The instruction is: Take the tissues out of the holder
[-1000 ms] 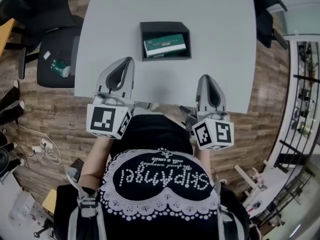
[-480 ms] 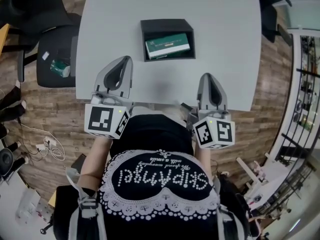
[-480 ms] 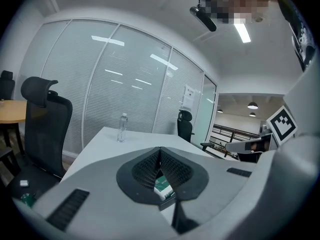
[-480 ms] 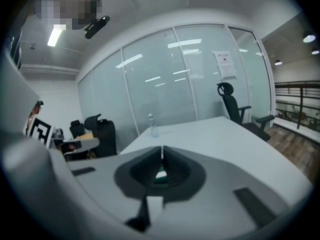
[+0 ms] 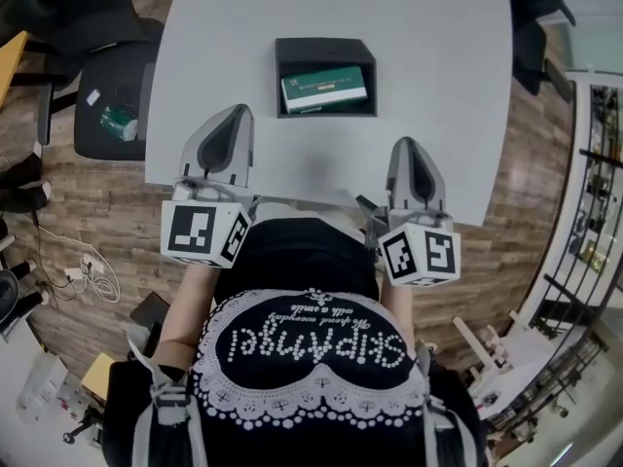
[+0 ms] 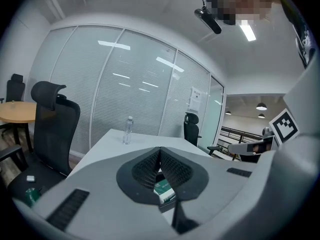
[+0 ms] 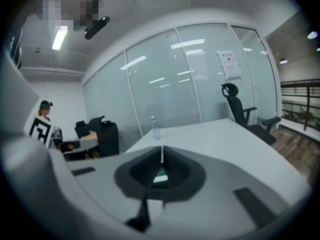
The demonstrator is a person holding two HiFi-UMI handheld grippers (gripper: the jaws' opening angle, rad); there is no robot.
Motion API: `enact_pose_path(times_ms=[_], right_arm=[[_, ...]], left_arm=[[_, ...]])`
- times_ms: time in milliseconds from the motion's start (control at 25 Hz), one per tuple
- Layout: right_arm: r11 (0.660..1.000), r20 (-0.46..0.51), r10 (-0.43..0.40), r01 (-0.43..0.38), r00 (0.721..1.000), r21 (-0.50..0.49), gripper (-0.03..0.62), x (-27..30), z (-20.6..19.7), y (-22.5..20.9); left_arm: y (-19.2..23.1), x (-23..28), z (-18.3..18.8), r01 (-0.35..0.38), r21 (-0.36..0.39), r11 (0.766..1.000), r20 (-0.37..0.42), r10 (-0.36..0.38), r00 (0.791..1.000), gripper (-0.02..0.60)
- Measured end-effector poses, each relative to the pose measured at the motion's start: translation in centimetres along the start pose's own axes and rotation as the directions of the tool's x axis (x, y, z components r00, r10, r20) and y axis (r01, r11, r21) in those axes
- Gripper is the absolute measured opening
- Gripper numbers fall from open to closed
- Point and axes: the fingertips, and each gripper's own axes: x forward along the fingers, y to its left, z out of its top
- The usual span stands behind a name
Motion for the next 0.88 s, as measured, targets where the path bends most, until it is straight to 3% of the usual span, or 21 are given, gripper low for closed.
enact_pose_path(times_ms=[600, 880], right_arm=[[0.999, -0.015, 0.050, -0.049, 0.999, 0.011, 0.034, 0.3, -0.2, -1.1], [0.999, -0.019, 0.038, -0.038, 0.999, 0.020, 0.034, 0.2, -0.3, -2.2]], left_arm=[[-0.8, -0.2, -0.5, -0.050, 0.010, 0.999, -0.019, 0.050, 0.999, 0.023], [-1.4, 0.4, -0.7, -0.035, 0.035, 0.999, -0.035, 0.037, 0.999, 0.023]])
